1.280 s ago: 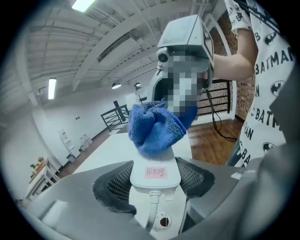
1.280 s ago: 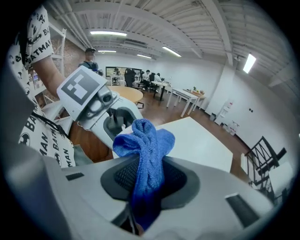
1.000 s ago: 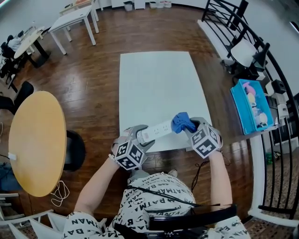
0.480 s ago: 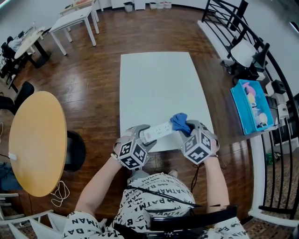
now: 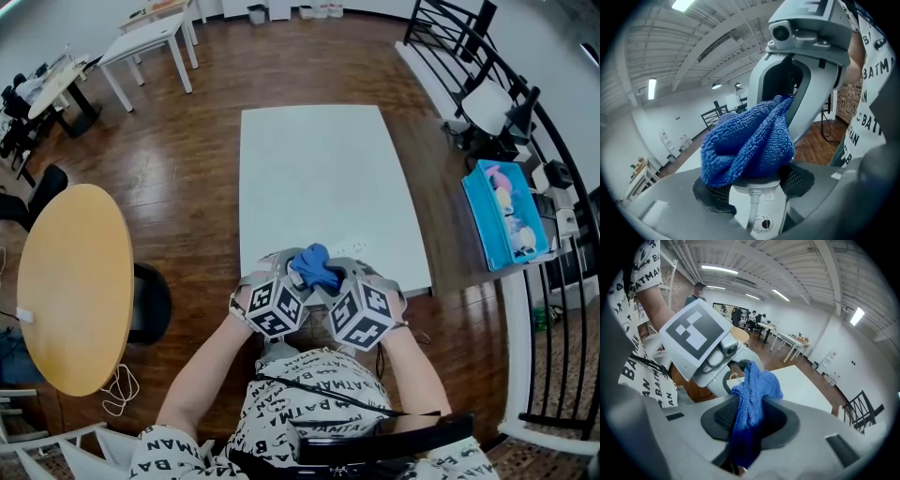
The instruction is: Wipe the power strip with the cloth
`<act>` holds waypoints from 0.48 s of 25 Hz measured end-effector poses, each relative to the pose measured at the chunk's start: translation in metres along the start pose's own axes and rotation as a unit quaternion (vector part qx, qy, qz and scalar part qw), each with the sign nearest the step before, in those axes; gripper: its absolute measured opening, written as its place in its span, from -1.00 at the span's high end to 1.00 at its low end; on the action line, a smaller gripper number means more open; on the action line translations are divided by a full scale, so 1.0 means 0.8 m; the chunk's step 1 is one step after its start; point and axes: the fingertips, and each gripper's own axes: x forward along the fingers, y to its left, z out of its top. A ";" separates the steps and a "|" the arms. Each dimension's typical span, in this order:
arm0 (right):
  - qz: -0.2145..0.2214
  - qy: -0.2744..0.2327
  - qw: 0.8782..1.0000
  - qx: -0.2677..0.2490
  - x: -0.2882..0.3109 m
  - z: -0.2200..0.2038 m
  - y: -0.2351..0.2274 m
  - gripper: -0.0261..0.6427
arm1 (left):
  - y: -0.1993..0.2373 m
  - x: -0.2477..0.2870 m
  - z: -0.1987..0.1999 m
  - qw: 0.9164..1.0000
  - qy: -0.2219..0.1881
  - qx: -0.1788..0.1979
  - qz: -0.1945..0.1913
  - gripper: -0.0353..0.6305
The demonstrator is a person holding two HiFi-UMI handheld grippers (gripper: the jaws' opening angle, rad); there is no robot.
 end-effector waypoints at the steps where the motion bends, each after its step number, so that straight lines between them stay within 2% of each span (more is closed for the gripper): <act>1: 0.004 -0.004 1.000 0.000 -0.001 0.005 0.003 0.56 | 0.000 0.001 0.002 1.000 -0.002 0.000 0.001 0.05; 5: 0.015 -0.024 1.000 0.000 -0.007 0.019 0.009 0.56 | 0.002 -0.001 0.008 1.000 -0.015 -0.006 0.005 0.05; 8: 0.035 -0.051 0.998 0.020 -0.015 0.030 0.010 0.56 | 0.004 -0.005 0.015 1.000 -0.025 -0.001 0.007 0.05; 12: 0.037 -0.033 0.999 -0.009 -0.011 0.025 0.011 0.56 | 0.001 -0.010 0.022 0.999 -0.030 0.022 0.011 0.05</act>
